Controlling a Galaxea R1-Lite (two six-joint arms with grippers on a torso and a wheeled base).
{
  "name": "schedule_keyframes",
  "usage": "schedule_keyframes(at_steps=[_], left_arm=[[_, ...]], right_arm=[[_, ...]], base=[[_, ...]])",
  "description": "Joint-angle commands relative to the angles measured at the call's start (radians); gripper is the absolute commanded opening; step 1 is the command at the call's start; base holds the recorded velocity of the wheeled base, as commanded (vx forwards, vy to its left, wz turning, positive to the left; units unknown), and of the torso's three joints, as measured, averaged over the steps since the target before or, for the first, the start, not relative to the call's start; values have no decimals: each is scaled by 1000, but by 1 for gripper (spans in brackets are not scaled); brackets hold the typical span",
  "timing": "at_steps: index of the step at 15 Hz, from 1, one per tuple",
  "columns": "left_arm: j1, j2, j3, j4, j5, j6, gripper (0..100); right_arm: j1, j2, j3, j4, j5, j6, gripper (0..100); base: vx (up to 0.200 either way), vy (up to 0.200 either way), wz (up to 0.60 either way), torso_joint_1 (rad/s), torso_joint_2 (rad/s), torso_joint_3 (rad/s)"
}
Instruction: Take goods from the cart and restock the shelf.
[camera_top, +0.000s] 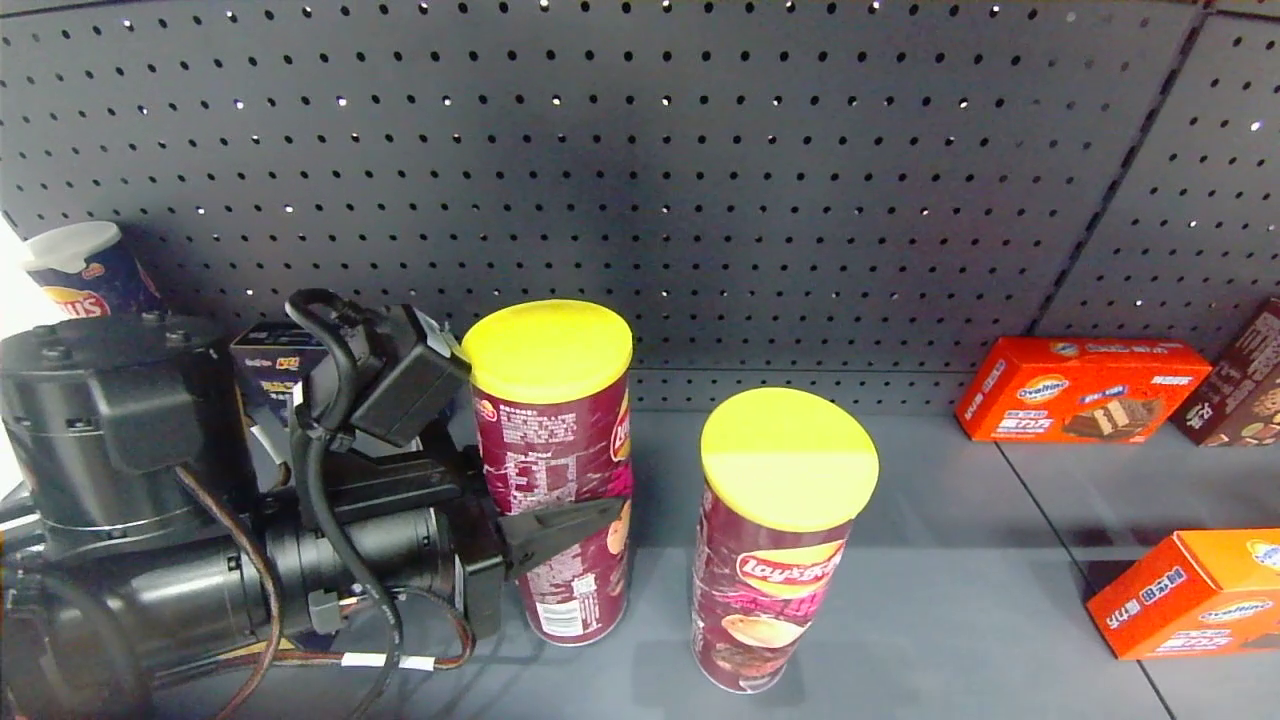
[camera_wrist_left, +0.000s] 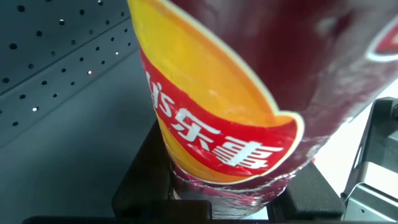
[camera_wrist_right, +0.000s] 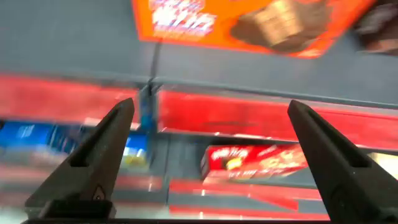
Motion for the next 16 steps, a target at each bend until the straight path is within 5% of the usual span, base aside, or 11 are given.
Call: schedule_keyframes(at_steps=[1,6,9,11,13,15,16], left_arm=[[0,0,3,0,-8,0,0],[0,-3,-4,0,-20,0,0],[0,-6,-4,-2,-20,2,0],[0,-12,-9,-2,-22,2,0],[4,-12,-14,-2,-22,2,0],[10,-17,-17,-3,-22,2,0],[12,-17,-17,-23,-22,0,0]], right_arm=[[-95,-155,13,-26,14,-3,100],[-95,-155,45,-101,117,-6,100],[-95,-155,60,-141,70,10,100],[-95,-155,59,-139,269,-4,100],[-95,-155,57,-132,188,-1,100],[-93,-155,60,-133,-59,54,100],[-95,-155,60,-133,10,68,100]], base=[[0,0,0,0,0,0],[0,0,0,0,0,0],[0,0,0,0,0,0],[0,0,0,0,0,0],[0,0,0,0,0,0],[0,0,0,0,0,0],[0,0,0,0,0,0]])
